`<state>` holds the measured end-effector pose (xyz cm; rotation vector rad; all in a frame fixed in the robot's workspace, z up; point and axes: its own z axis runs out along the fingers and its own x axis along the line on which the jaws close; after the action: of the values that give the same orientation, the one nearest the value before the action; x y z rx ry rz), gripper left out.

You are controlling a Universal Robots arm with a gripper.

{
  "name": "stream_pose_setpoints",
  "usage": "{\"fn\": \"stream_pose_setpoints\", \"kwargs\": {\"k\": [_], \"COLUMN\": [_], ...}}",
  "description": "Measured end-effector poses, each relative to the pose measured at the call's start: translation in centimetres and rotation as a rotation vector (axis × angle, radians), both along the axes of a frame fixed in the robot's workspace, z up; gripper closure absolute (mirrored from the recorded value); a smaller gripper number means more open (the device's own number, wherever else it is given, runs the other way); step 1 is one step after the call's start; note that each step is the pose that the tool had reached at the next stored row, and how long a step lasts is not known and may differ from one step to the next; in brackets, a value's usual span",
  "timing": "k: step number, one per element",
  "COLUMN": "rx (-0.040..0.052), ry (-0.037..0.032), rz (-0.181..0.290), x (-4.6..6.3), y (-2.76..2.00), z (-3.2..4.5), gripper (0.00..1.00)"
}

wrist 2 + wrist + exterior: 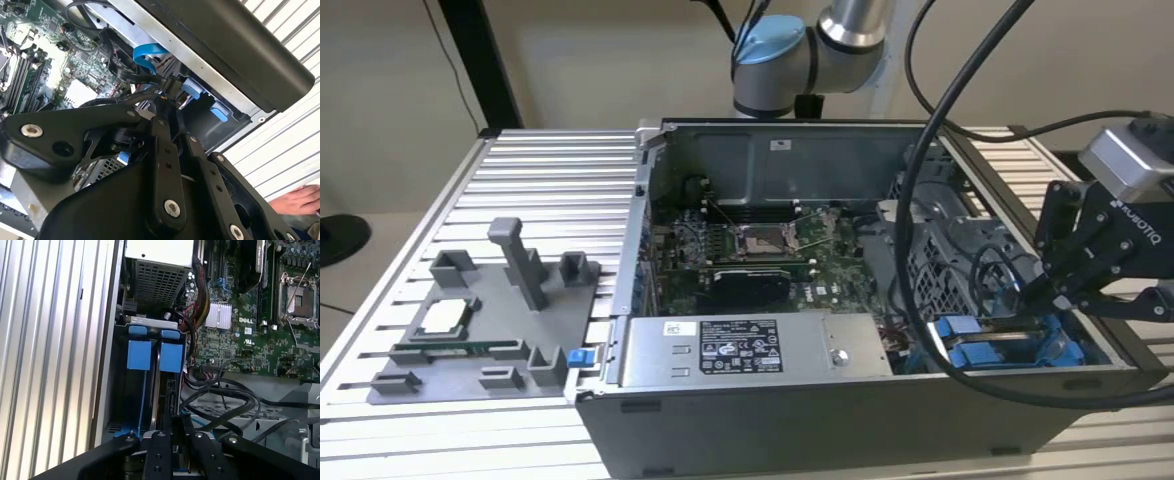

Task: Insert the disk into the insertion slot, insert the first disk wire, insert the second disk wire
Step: 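Insert the first disk wire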

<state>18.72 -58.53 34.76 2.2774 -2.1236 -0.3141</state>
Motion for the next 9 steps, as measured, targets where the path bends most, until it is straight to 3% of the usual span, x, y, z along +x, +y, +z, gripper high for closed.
{"fn": "stream_pose_setpoints", "kwargs": {"k": [9], "rx": [0.0], "ry": [0.0], "rz": [-0.021], "x": [-0.31], "y": [0.03], "z": [-0.34], "gripper": [1.0]}}
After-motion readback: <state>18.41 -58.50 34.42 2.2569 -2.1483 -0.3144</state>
